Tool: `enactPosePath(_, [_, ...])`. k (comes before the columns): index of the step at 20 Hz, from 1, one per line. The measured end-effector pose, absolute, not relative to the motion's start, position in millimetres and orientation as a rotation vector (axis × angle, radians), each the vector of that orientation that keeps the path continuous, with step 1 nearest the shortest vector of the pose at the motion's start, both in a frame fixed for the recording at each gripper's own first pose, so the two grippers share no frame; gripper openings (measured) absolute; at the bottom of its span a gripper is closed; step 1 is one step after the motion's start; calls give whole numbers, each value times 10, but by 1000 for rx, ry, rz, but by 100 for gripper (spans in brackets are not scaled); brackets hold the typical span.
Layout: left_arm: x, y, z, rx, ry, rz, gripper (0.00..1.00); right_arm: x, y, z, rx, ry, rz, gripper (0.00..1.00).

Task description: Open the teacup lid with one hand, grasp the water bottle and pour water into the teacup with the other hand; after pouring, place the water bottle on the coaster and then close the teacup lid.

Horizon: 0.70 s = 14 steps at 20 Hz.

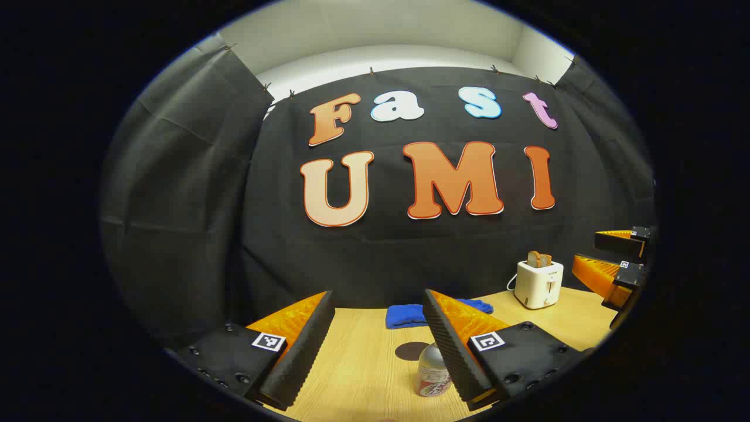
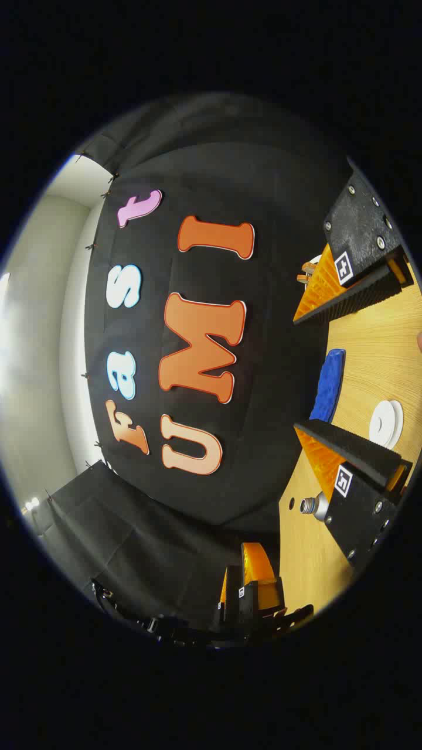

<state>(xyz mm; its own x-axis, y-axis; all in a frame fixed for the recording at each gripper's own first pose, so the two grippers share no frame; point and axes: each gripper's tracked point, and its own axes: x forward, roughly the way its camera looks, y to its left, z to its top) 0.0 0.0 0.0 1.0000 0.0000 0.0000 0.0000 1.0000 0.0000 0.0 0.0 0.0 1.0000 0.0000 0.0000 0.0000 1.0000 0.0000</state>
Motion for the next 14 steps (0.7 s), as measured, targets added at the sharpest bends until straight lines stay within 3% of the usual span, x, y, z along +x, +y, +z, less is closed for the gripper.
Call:
enactPosePath(1, [11,-1,-7,-4,1,1,96,0,12,-11,7,3,4,96])
enactPosePath(6, [29,-15,-21,-12,5,2,100,20,-2,-17,21,8,13,96])
enactPosePath(14, [42,-140,-79,-2,18,-18,99,64,12,-104,37,28,24,96])
